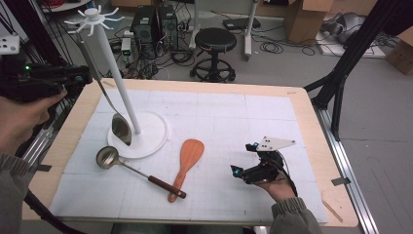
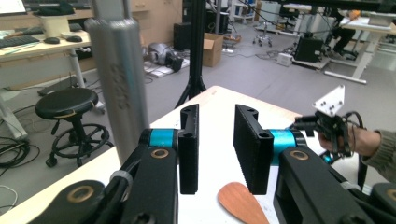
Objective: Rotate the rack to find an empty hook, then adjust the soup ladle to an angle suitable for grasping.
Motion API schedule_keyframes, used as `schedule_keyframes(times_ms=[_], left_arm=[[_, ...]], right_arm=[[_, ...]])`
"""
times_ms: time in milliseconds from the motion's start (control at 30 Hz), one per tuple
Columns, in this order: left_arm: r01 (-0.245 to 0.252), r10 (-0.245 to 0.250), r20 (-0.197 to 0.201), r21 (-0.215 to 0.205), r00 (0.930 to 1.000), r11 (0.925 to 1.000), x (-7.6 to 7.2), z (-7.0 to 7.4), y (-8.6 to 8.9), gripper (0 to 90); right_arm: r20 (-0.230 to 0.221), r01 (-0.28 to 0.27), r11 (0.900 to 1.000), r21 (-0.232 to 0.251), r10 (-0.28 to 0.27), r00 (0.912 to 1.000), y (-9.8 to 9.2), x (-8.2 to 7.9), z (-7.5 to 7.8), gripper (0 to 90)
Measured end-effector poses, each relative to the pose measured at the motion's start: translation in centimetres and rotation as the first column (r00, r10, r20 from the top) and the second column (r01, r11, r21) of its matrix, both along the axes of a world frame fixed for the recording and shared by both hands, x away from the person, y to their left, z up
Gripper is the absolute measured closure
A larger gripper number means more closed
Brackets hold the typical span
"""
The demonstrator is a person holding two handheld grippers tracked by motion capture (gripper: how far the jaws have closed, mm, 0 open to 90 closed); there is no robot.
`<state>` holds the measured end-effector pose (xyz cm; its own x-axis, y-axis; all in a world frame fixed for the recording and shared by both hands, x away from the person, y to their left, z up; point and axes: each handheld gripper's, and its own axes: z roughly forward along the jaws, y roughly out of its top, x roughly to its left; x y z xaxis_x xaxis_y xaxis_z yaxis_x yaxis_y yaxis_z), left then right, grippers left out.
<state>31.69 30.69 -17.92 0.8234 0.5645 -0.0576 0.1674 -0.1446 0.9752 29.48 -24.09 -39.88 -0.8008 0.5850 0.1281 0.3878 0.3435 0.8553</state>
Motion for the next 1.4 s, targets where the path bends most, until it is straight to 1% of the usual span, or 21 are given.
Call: schedule_keyframes(times_ms=[33, 100, 167, 233, 400, 533, 600, 833, 900, 1067, 1233, 1400], left_arm=[[-0.001, 0.001, -0.002, 0.001, 1.0000, 1.0000, 0.0, -0.1, -0.1, 69.0], [-0.002, 0.002, -0.009, 0.008, 1.0000, 1.0000, -0.1, -0.5, -0.1, 66.4], [0.005, -0.005, -0.015, 0.006, 0.9999, 1.0000, -0.1, -1.0, -0.1, 63.9], [-0.001, 0.001, -0.024, 0.008, 0.9997, 1.0000, -0.1, -1.4, -0.2, 61.5], [0.008, -0.007, -0.044, 0.018, 0.9990, 0.9998, -0.3, -2.8, -0.3, 57.6], [0.005, -0.003, -0.047, 0.026, 0.9989, 0.9996, -0.6, -3.7, -0.4, 53.8], [0.002, 0.000, -0.053, 0.040, 0.9986, 0.9992, -0.7, -4.2, -0.5, 51.2], [0.005, -0.002, -0.060, 0.053, 0.9982, 0.9986, -1.0, -5.8, -0.8, 43.7], [0.003, 0.000, -0.059, 0.059, 0.9982, 0.9983, -1.1, -6.2, -0.9, 41.3], [0.010, -0.006, -0.070, 0.058, 0.9975, 0.9983, -1.2, -7.6, -1.2, 38.1], [0.026, -0.021, -0.078, 0.064, 0.9967, 0.9976, -1.4, -9.1, -1.7, 35.0], [0.041, -0.035, -0.082, 0.064, 0.9960, 0.9971, -1.6, -10.4, -2.0, 33.9]], right_arm=[[0.005, -0.002, 1.000, -0.002, 0.002, 1.0000, 0.0, 0.0, 0.0, 0.2], [0.003, -0.001, 1.000, -0.004, 0.001, 1.0000, 0.1, 0.0, 0.0, 0.2], [0.000, -0.001, 1.000, -0.007, 0.001, 1.0000, 0.1, 0.0, 0.0, 0.2], [0.002, -0.001, 1.000, -0.006, 0.001, 1.0000, 0.0, 0.0, 0.0, 0.2], [0.008, -0.004, 1.000, -0.011, 0.004, 1.0000, 0.0, 0.0, 0.1, 0.2], [0.011, -0.002, 1.000, -0.008, 0.002, 0.9999, 0.0, 0.0, 0.2, 0.2], [0.011, -0.002, 1.000, -0.013, 0.003, 0.9999, 0.1, 0.0, 0.2, 0.2], [0.003, -0.005, 1.000, -0.015, 0.005, 1.0000, 0.1, -0.1, 0.2, 0.2], [0.008, -0.008, 1.000, -0.018, 0.008, 0.9999, 0.2, -0.1, 0.2, 0.2], [0.005, -0.012, 1.000, -0.027, 0.013, 0.9999, 0.3, -0.1, 0.1, 0.2], [0.007, -0.021, 0.999, -0.033, 0.021, 0.9998, 0.6, -0.2, 0.1, 0.2], [0.002, -0.032, 0.999, -0.033, 0.032, 0.9995, 1.2, -0.4, 0.1, 0.3]])
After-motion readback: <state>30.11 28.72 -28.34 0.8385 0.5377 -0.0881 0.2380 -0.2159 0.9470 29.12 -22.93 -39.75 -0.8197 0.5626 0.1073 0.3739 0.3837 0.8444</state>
